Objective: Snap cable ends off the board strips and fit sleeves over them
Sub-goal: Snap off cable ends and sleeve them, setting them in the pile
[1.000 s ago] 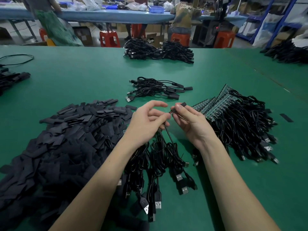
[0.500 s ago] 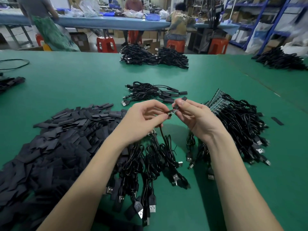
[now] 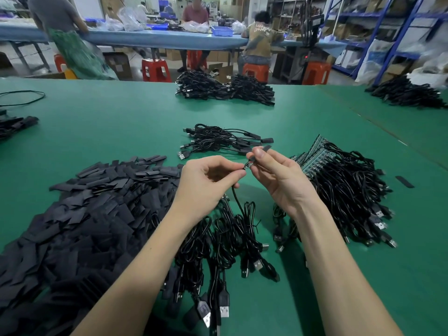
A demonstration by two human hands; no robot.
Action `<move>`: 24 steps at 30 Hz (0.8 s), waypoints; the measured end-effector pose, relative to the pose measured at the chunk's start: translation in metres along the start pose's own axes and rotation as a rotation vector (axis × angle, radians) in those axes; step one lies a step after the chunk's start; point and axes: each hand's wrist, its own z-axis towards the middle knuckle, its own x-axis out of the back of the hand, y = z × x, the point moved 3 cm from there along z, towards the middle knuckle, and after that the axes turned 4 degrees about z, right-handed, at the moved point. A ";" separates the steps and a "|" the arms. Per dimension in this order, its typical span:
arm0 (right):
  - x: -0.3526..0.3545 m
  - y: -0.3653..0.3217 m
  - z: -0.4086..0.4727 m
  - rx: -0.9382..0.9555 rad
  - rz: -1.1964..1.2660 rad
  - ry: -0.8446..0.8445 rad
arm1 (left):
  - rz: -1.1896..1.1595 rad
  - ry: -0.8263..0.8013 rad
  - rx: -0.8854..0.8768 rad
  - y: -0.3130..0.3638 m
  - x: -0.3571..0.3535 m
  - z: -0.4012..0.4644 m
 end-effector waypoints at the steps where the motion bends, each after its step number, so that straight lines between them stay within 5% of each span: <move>1: -0.001 0.000 0.000 -0.004 -0.011 -0.007 | -0.002 -0.002 -0.002 0.000 0.000 0.000; 24: 0.009 -0.002 -0.002 -0.044 -0.156 -0.075 | -0.079 -0.019 0.135 -0.005 0.002 0.001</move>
